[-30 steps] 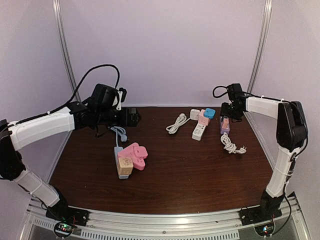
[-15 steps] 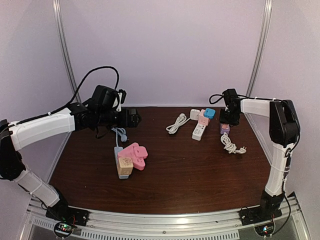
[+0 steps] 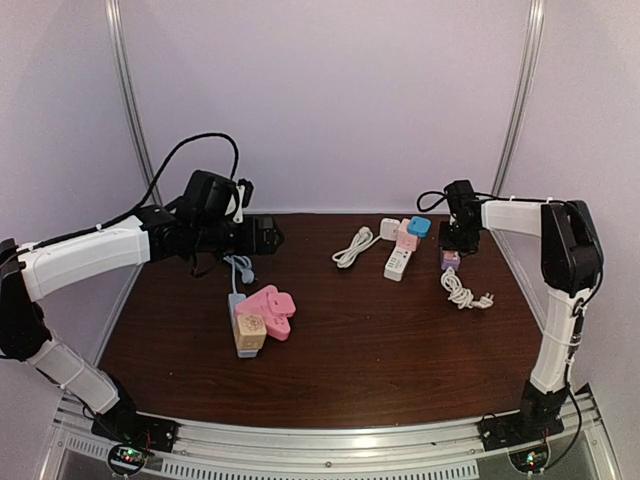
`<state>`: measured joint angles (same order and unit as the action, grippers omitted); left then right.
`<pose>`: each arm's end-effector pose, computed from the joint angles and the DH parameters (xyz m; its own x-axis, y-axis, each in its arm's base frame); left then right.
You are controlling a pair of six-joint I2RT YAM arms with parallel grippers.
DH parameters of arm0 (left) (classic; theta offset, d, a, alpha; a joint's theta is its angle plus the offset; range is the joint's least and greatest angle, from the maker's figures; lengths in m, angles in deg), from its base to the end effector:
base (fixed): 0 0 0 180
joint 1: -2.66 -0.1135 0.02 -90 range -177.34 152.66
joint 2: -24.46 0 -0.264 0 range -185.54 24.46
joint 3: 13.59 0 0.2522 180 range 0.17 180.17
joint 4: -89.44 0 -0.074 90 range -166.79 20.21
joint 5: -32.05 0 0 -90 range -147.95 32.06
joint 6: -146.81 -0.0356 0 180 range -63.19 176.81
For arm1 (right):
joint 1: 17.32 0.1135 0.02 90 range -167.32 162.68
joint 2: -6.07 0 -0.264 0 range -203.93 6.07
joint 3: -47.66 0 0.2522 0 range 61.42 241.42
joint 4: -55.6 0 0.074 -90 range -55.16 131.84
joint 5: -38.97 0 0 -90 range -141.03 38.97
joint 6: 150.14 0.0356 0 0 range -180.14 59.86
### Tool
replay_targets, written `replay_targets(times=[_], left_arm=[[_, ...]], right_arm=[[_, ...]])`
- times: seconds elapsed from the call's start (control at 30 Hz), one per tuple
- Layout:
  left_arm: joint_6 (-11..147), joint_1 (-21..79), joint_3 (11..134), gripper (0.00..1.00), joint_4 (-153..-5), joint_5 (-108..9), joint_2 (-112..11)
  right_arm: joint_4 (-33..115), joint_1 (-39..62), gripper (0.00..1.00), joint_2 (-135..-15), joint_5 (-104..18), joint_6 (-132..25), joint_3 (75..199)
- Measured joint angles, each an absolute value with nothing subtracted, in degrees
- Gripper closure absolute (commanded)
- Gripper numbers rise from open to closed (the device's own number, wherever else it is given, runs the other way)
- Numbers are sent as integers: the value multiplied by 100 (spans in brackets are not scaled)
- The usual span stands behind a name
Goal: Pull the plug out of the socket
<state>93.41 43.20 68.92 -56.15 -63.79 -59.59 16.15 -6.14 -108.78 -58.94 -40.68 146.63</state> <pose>0.2557 -0.2139 0.3051 -0.7064 -0.1763 -0.6855 0.2028 0.8774 -0.4347 0.4284 0.0797 0.1942 -0.7991 0.1784 -0.5741 0.1601 0.9836 0.0828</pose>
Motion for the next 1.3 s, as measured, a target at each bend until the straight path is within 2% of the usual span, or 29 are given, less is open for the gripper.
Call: replay_targets(times=[0.37, 0.73, 0.93, 1.3], left_arm=[[9369, 4320, 6892, 2, -5622, -6180, -6078], [9614, 4320, 6713, 2, -5998, -5723, -6200], [10023, 4409, 6390, 2, -6505, -5230, -6537], [10796, 5166, 6567, 2, -7569, -4773, -7640]], right_arm=[[1602, 177, 91, -9249, -5942, -3867, 12707], [1794, 2017, 91, -7352, -5872, -3421, 10731], [2050, 2994, 91, -6946, -5865, -3427, 10268], [2487, 3353, 94, -6904, -5891, -3637, 10027]])
